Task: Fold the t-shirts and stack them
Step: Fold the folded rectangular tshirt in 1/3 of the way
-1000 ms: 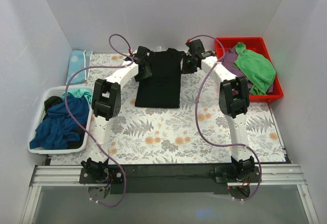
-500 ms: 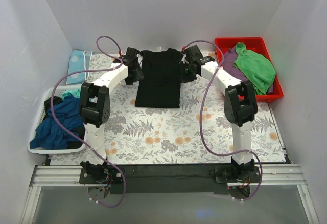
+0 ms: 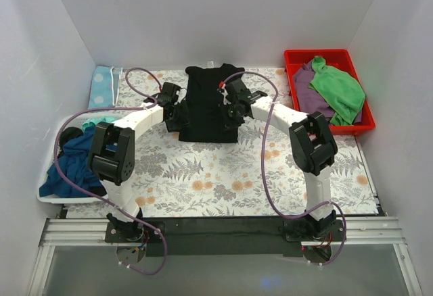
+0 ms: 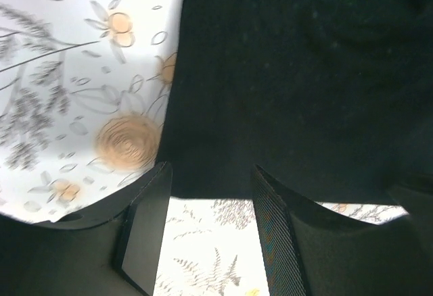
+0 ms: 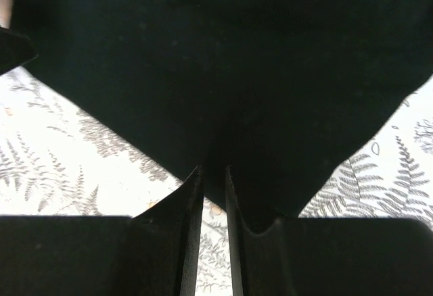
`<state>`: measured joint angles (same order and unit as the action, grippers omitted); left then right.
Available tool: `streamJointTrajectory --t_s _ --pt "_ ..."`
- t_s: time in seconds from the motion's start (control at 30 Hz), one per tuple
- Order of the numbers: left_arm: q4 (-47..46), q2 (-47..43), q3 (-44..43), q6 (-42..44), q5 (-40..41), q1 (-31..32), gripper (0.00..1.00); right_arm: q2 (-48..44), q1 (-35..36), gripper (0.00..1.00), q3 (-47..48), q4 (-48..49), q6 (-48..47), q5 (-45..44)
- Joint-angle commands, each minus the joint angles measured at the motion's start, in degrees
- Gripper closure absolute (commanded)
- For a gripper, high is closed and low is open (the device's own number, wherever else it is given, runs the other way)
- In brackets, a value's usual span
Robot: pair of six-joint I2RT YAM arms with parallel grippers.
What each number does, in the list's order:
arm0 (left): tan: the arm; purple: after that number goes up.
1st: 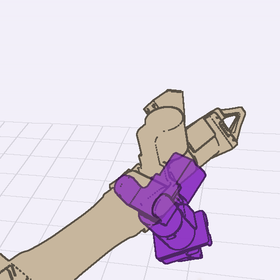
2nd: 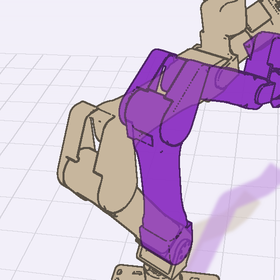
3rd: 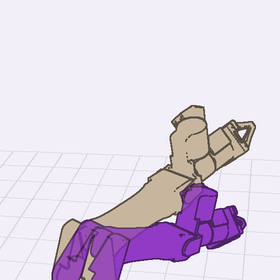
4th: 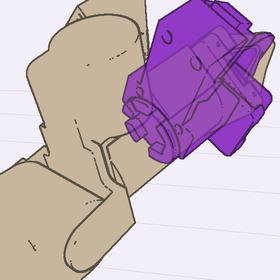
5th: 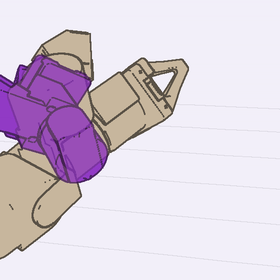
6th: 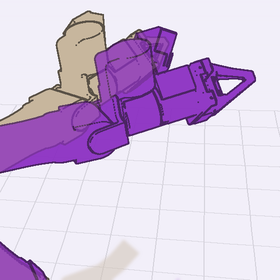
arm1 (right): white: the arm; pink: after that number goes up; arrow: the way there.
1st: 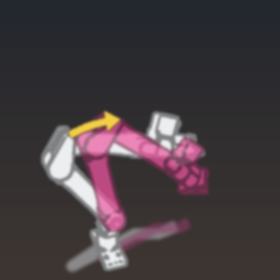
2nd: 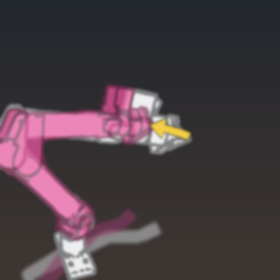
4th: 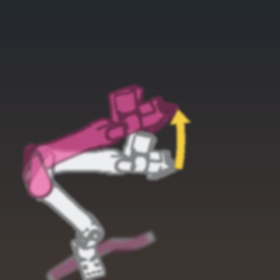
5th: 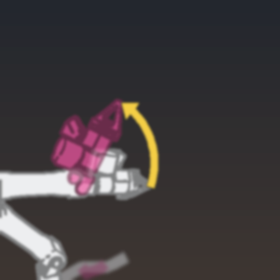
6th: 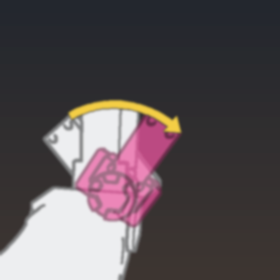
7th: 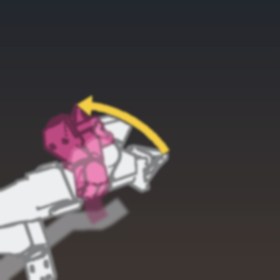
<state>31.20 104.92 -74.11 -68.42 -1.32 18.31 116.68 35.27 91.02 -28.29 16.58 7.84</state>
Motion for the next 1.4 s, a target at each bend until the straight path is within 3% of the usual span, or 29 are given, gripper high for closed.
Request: streamJointTrajectory --t_s 0.0,0.33,0.6,0.9,1.23,1.37 --pt "-5.6 1.6 0.1 -0.7 -4.3 0.2 0.51 2.1 -0.3 0.75 -0.8 2.7 0.5 0.2" --pt "-5.3 2.2 5.7 -2.6 -5.5 0.5 0.52 1.6 -0.3 0.77 -10.7 3.7 -0.9 -1.6" --pt "-1.1 -4.2 18.2 -4.1 -5.2 3.1 0.52 -3.7 -0.3 0.78 -20.2 4.1 -1.5 -2.1" --pt "4.0 -12.7 23.0 -5.4 -5.1 4.3 0.51 -13.8 -0.1 0.78 -32.2 4.0 0.1 -0.8" --pt "6.2 -25.2 23.7 -6.4 -2.0 5.7 0.52 -22.7 0.8 0.82 -28.8 1.3 0.8 -1.7" --pt "5.8 -24.9 23.0 -6.6 -4.1 5.7 0.50 -24.3 0.8 0.69 -27.4 -0.7 1.3 -3.5"
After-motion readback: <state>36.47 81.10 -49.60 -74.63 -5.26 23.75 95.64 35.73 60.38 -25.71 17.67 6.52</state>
